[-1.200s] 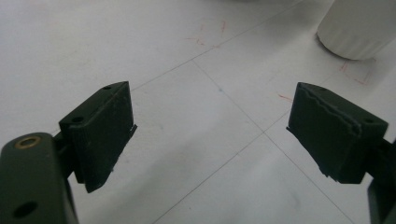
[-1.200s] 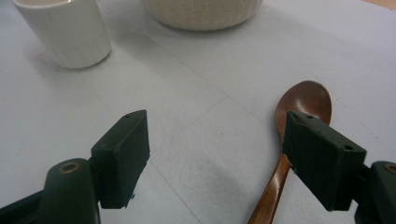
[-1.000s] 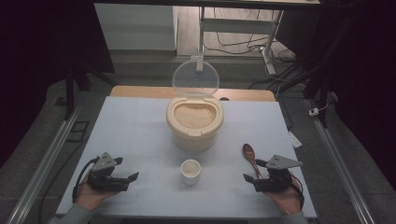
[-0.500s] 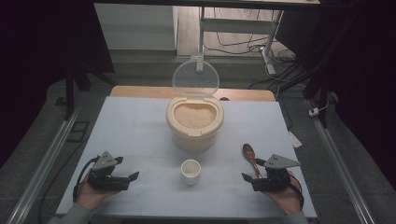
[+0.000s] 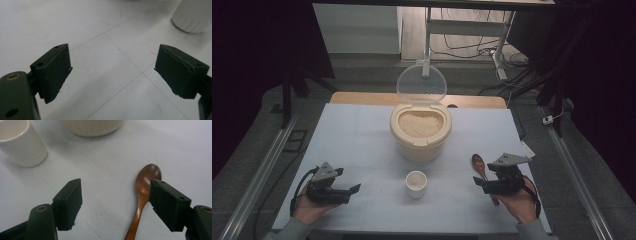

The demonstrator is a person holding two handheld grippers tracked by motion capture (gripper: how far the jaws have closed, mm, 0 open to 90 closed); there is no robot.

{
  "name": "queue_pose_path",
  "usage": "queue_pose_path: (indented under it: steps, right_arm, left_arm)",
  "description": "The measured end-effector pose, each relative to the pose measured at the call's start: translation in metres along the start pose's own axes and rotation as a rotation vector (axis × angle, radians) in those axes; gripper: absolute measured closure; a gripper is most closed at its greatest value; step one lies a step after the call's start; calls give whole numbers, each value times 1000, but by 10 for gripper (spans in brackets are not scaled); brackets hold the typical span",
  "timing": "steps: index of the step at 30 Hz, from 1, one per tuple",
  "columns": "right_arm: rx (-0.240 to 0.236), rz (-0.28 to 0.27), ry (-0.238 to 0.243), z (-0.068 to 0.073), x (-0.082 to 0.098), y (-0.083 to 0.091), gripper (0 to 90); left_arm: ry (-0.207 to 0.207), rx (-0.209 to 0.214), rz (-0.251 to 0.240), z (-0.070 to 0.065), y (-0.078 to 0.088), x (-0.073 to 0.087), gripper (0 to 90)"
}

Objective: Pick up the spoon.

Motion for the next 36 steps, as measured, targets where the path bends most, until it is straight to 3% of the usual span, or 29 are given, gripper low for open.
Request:
queue_pose_path:
  steps: [3,8,11,19,36]
  right_arm:
    - [8,42,-37,-5,-8,2,283]
    - [21,216,-105,-13,-13,-2,287]
    - [36,279,-132,-15,-11,-6,300]
    - [67,345,-162,-24,5,-12,355]
    - [88,453,-176,-20,24,-35,536]
  left_arm:
    - [-6,1,4,-1,-1,0,131]
    - [-11,-1,9,-1,-2,0,131]
    - [-10,-4,10,-1,-2,0,130]
    - [-7,-5,12,0,-3,1,130]
    - [-12,-7,31,0,-5,4,128]
Point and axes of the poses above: each handheld gripper's, and its own axes: y roughly backward along the jaws, x roughly out of its underside, z roughly to its left, the point moved 3 cm from there along -y, roughly forward along the jaws
